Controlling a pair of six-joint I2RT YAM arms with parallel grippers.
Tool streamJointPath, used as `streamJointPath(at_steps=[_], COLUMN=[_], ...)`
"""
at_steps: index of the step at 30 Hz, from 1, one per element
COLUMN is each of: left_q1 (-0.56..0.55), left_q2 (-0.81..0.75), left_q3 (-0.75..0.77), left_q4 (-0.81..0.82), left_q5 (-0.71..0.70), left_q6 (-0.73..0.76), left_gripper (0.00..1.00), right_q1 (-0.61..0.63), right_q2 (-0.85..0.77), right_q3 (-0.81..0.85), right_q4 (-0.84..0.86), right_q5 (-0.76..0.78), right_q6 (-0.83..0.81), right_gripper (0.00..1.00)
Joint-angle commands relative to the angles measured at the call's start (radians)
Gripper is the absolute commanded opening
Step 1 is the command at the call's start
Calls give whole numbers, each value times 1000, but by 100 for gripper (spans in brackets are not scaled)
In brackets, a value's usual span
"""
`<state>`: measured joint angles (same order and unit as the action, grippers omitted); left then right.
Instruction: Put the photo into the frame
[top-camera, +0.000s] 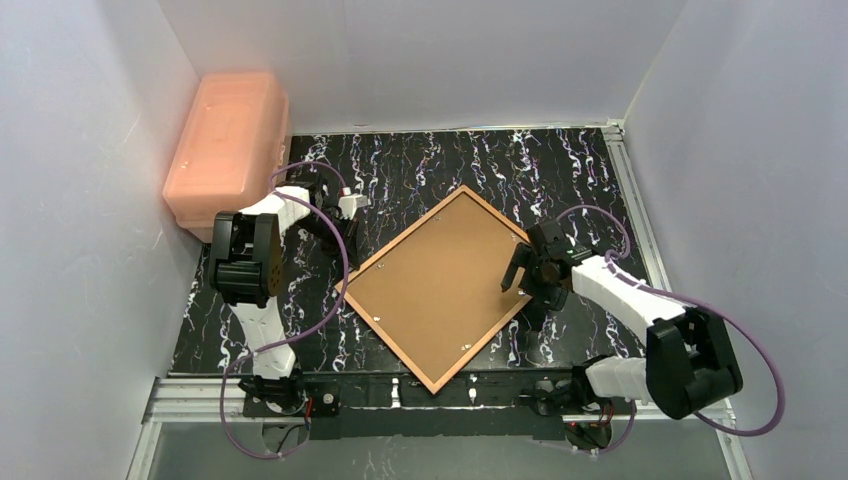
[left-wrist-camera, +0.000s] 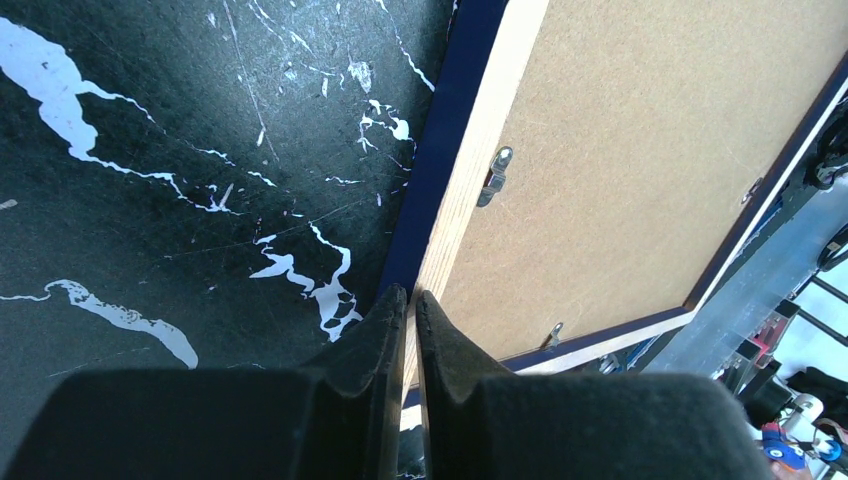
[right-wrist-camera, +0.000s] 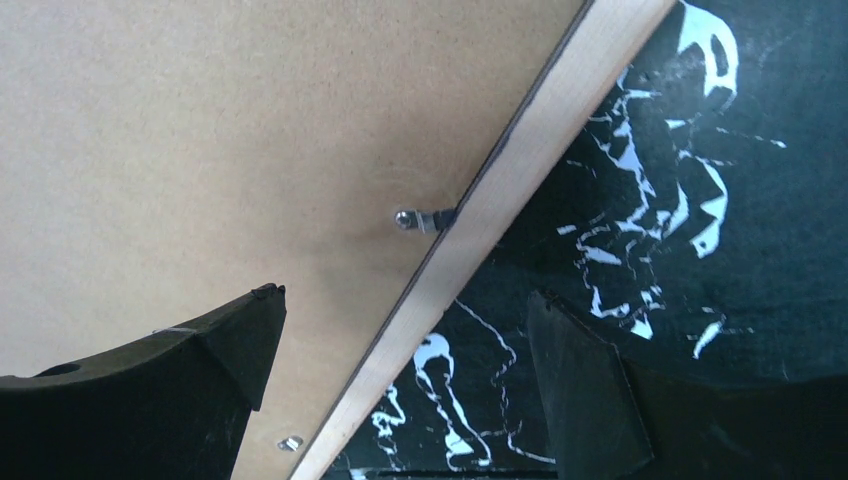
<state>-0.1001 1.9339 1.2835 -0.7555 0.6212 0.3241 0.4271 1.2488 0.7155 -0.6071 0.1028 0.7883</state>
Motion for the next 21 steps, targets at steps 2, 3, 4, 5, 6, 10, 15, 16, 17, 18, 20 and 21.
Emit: streamJointPath(at_steps=[2,3,4,5,6,10,15,16,17,18,20,21], left_q1=[4,5,4,4,5,4,3,3,3,3,4,4], left_q2=[-38,-36,-34,-31,-28,-32,-81,-92,-104,-111,-120,-123], left_q3=[2,-3,-8,-12,-17,-30,-96,-111,-124,-134,-146,-148], left_q4=[-9,-7,-5,-2,-1,-18,-38,-42,-48,-55,-65,-66], left_q5=[6,6,5,3,0,27,81,93,108,123,148,149], left_q6=[12,13,14,13,14,20,23,26,31,39,65,73], left_gripper=[6,6,5,5,5,4,4,4,4,4,5,5], right_q1=[-12,-21,-29,-37,-50,-98,-113,-116,-123,-129,-139,-146], right_q2=[64,85,109,133,157,276,408,430,450,468,506,523], right_q3=[-26,-8,6,25,50,200,365,376,389,400,440,474], right_q4=[205,224,245,269,291,324,273,278,280,286,304,293], right_q5=[0,-7,-16,-22,-27,-66,-111,-135,-147,-158,-203,-223], right_q6=[22,15,5,-6,-16,-69,-142,-150,-155,-158,-165,-170], right_gripper=[99,99,99,99,99,99,99,99,99,99,99,99])
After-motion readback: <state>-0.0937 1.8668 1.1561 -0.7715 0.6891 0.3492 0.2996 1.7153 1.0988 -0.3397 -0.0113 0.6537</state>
